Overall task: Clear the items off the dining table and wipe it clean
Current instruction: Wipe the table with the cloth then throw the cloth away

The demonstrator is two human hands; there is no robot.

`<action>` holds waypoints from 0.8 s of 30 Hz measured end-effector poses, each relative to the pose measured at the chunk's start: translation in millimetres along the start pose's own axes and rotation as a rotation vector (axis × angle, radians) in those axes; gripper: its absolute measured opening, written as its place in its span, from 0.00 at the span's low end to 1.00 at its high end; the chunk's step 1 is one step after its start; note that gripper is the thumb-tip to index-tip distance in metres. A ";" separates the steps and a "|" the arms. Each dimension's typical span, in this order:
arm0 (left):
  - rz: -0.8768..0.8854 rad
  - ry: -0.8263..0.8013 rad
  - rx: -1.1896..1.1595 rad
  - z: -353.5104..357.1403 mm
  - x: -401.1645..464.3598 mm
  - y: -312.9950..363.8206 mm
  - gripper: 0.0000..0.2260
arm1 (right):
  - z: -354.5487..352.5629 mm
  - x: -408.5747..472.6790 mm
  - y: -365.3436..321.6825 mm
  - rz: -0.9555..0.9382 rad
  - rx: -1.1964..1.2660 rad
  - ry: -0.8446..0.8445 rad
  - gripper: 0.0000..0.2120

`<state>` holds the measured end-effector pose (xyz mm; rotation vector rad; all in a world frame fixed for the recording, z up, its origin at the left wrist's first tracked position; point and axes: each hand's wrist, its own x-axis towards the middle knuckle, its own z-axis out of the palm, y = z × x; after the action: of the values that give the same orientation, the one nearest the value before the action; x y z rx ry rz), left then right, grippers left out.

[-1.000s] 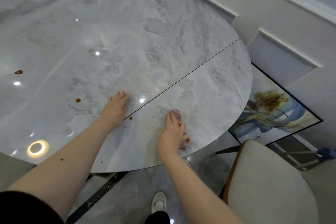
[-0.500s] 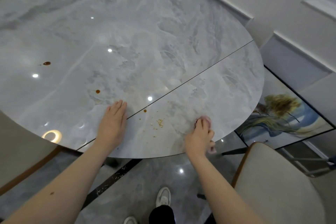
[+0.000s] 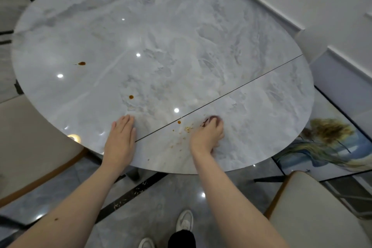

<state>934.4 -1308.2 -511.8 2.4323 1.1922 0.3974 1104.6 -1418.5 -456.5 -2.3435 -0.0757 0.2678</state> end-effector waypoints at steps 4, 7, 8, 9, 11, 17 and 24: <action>-0.003 0.014 0.016 2.1 10.3 -1.0 0.22 | -14.0 44.8 15.1 0.009 -0.229 -0.046 0.21; -0.007 0.026 0.014 7.2 19.5 1.7 0.20 | 4.2 54.5 10.6 -0.016 -0.362 -0.092 0.23; 0.000 0.031 0.008 9.0 20.5 2.2 0.20 | 10.7 55.4 7.0 -0.058 -0.397 -0.105 0.24; 0.007 0.034 0.003 10.3 20.3 2.4 0.20 | 16.7 56.9 3.6 -0.113 -0.424 -0.124 0.24; 0.014 0.040 0.001 12.2 19.0 0.9 0.20 | 26.0 55.6 -2.2 -0.226 -0.444 -0.188 0.24; 0.009 0.059 -0.006 15.4 18.9 -0.8 0.20 | 37.6 17.9 4.9 -0.624 -0.348 -0.383 0.20; 0.010 0.029 -0.040 10.4 20.9 -1.5 0.20 | 24.3 6.3 15.3 -0.769 -0.162 -0.465 0.23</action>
<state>950.2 -1293.0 -520.1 2.4075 1.1727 0.4561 1105.2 -1411.6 -485.1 -2.1724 -1.2233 0.4155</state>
